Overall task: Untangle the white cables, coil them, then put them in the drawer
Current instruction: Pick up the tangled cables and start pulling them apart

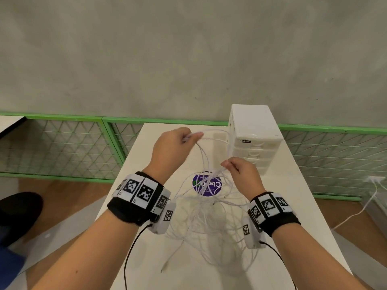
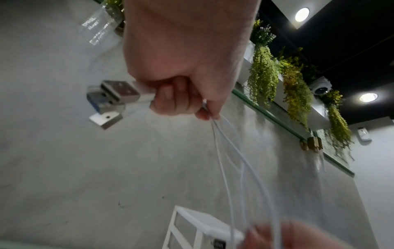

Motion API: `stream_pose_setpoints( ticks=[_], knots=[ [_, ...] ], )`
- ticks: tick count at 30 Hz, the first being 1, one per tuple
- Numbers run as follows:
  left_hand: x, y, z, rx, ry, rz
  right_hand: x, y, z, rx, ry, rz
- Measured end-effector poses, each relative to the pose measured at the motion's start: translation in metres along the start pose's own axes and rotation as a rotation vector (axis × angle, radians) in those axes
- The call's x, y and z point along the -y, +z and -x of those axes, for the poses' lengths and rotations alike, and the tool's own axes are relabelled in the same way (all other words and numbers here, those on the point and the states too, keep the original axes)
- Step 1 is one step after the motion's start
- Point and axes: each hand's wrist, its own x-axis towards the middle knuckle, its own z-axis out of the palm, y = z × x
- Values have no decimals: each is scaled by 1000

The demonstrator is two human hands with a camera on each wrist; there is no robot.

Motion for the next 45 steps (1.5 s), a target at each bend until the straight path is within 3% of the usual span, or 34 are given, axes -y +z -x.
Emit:
stream_pose_setpoints(
  ticks=[3,7,15,17,19,22,25,28,31,34,37,39,45],
  knots=[
    [3,-13,-10,-143,-32,-1,-16,-4,4,33,76,-144],
    [0,-13,-6,-179,-11,-14,-26,-11,0,-14,168,-217],
    [-9,-14,-5,-218,23,4,-33,-10,-5,-88,272,235],
    [-14,-10,-2,-164,41,1,-24,-6,-6,-147,185,204],
    [-20,-4,0,-66,45,-32,-4,-3,-1,-181,4,-112],
    [-29,5,2,-2,75,-60,41,2,10,-27,-177,-509],
    [-37,10,1,8,95,-30,59,16,13,165,-135,-435],
    [-30,2,-2,86,90,-96,53,13,13,148,-6,-481],
    [-10,-5,5,393,10,-162,39,-5,4,-48,43,-551],
    [1,8,27,704,-36,-110,44,-18,-8,-132,-37,-623],
    [3,21,40,783,-79,62,45,-17,-14,-115,-77,-605],
    [-1,21,41,824,-107,291,41,-15,-14,-88,-66,-549],
    [-33,6,26,821,-131,882,26,13,-4,191,-34,-280]
  ],
)
